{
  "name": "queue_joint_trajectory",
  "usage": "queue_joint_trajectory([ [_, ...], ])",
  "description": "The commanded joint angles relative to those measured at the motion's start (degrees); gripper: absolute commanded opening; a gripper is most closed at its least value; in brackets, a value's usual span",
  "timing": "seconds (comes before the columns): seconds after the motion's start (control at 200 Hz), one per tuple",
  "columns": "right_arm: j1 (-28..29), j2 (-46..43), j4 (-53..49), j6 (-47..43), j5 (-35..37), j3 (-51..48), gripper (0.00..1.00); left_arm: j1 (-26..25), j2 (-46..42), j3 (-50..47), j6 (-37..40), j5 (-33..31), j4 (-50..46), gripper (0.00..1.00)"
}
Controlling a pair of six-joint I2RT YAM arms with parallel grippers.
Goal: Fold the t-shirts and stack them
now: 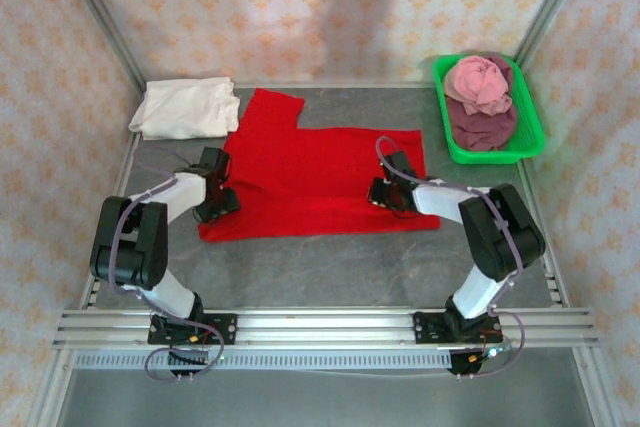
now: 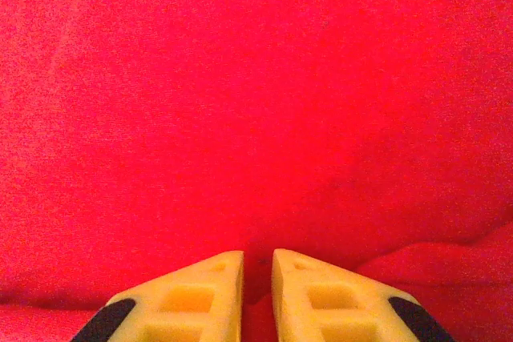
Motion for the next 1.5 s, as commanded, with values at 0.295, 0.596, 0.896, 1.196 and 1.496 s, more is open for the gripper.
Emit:
queue_joint_trajectory([
  [0.295, 0.18, -7.13, -13.32, 5.52, -1.31, -0.95, 0.2, 0.12, -7.4, 0.5, 0.09, 1.08, -7.64, 0.55],
  [0.596, 5.45, 8.65, -11.21, 0.81, -16.0, 21.85, 0.21, -0.92, -4.18, 7.08, 0.68, 4.18, -1.73, 0.53],
  [0.896, 10.98, 24.1, -6.68, 6.23, -22.55, 37.41, 0.25, -0.87, 4.82, 14.18, 6.25, 6.07, 4.15, 0.49],
  [1.196, 11.04, 24.68, -7.81, 6.15, -21.91, 39.29, 0.26, -0.97, 10.98, 19.29, 7.28, 7.05, 4.34, 0.22],
  [1.496, 12.06, 29.57, -11.21, 4.13, -23.3, 46.04, 0.31, -1.27, 5.73, 15.5, 5.28, 6.71, 2.98, 0.47],
])
